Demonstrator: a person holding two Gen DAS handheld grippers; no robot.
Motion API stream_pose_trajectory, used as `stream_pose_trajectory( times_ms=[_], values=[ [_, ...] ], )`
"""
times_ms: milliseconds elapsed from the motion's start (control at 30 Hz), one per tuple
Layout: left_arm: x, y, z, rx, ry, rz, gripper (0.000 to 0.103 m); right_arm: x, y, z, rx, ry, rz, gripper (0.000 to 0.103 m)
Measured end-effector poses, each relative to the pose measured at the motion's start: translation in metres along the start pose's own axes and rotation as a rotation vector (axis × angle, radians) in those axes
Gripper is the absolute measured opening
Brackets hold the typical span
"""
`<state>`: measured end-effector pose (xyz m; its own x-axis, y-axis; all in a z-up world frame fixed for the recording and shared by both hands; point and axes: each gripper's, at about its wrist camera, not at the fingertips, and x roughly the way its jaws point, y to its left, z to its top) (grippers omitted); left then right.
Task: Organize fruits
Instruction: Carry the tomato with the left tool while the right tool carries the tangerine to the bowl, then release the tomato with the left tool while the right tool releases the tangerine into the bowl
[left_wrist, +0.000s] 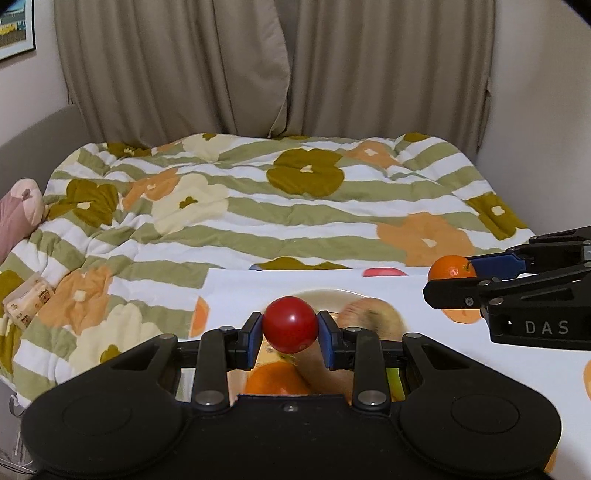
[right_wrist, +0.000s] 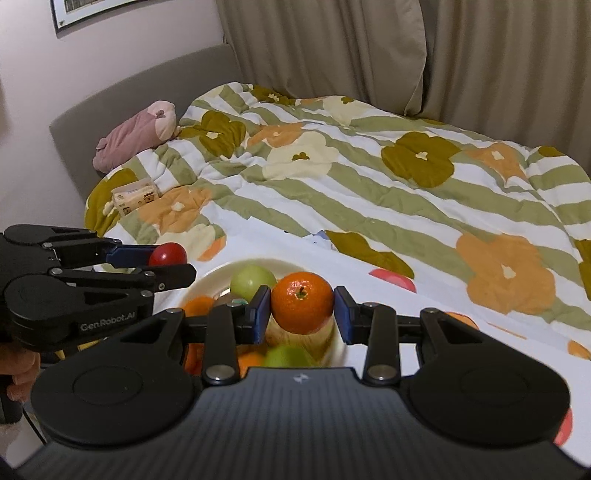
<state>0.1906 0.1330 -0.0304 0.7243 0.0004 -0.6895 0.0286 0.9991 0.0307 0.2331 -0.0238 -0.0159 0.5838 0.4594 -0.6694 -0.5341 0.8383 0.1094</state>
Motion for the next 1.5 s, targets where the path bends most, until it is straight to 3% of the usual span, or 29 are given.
stream_pose_trajectory(
  times_ms=[533, 667, 700, 1067, 1400, 1467, 1500],
  values=[
    [0.067, 0.033, -0.002, 0.055, 0.118, -0.041, 0.037, 0.069, 0.007, 0.034, 0.02, 0.056, -0.035, 0.052],
    [0.065, 0.037, -0.001, 0.04, 0.098, -0.062, 0.092, 0.076, 0.004, 0.034, 0.035, 0.071, -0.035, 0.052],
    [0.062, 0.037, -0.001, 0.038, 0.085, -0.061, 0.095, 0.078, 0.004, 0.035, 0.036, 0.074, -0.036, 0.052],
    [0.046, 0.025, -0.005, 0.098, 0.088, -0.035, 0.095, 0.108, 0.003, 0.039, 0.053, 0.154, 0.002, 0.052],
    [0.045, 0.033, -0.008, 0.079, 0.089, -0.031, 0.095, 0.13, 0.003, 0.036, 0.104, 0.197, 0.03, 0.052],
    [0.045, 0.034, -0.009, 0.075, 0.089, -0.033, 0.095, 0.132, 0.003, 0.034, 0.111, 0.199, 0.023, 0.053],
    [0.045, 0.034, -0.01, 0.074, 0.089, -0.033, 0.095, 0.134, 0.003, 0.034, 0.118, 0.198, 0.017, 0.063]
  ],
)
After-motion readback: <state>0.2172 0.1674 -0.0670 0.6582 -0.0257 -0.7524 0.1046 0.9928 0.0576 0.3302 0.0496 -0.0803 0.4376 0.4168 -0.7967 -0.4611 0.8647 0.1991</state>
